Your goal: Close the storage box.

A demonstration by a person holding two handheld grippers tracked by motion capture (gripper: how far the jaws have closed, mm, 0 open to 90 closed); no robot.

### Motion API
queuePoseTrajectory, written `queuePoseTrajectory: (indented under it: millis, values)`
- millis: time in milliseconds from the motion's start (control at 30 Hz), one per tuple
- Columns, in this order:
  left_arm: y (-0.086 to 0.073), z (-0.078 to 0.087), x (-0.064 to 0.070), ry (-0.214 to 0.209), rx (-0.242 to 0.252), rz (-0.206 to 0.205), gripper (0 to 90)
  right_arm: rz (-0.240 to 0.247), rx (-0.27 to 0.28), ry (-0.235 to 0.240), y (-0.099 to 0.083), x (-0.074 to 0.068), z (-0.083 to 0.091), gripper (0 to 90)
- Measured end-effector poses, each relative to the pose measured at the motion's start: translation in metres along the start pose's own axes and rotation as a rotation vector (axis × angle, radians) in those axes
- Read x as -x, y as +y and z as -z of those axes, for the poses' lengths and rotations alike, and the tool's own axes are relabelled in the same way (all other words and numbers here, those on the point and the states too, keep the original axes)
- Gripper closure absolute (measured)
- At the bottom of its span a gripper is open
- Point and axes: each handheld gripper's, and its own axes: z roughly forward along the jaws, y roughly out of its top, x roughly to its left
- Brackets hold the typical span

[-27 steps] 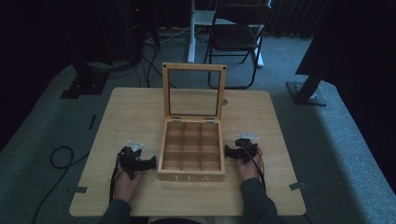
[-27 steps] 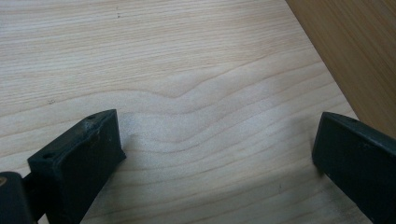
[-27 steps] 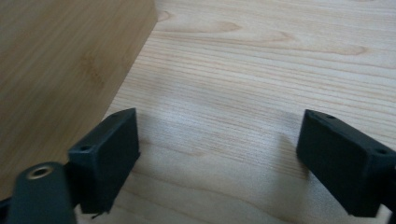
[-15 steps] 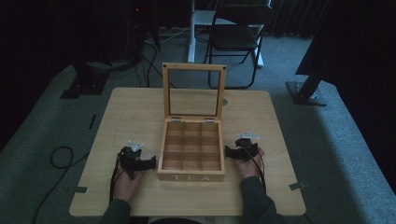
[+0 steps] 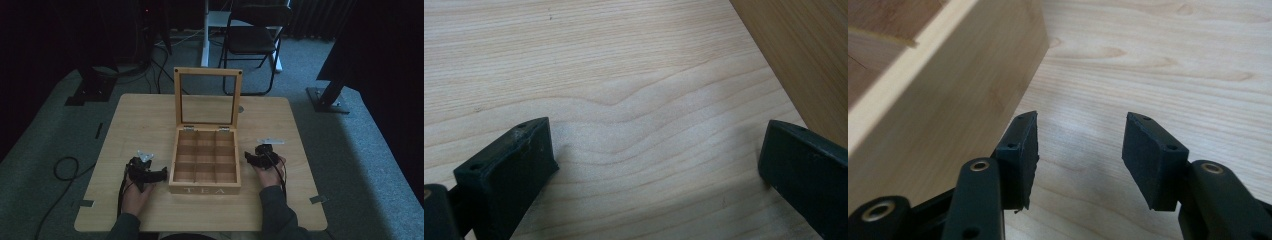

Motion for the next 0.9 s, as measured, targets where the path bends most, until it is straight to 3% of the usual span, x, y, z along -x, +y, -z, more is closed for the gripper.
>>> queuePoseTrajectory:
  millis: [233,400,567,900]
  values:
    - [0.000,0.000,0.000,0.000,-0.001,-0.002,1.6,0.011,0.004,-0.022,0.015,0.000,0.011,47.1]
    - [0.000,0.000,0.000,0.000,0.000,-0.003,1.6,-0.006,0.025,0.006,0.028,-0.001,0.017,46.8]
    - [0.000,0.000,0.000,-0.001,0.000,-0.003,1.6,0.011,0.053,0.013,0.046,-0.004,0.023,48.9]
    - [0.000,0.000,0.000,0.000,0.001,-0.002,1.6,0.133,0.097,-0.015,0.082,-0.028,0.035,41.9]
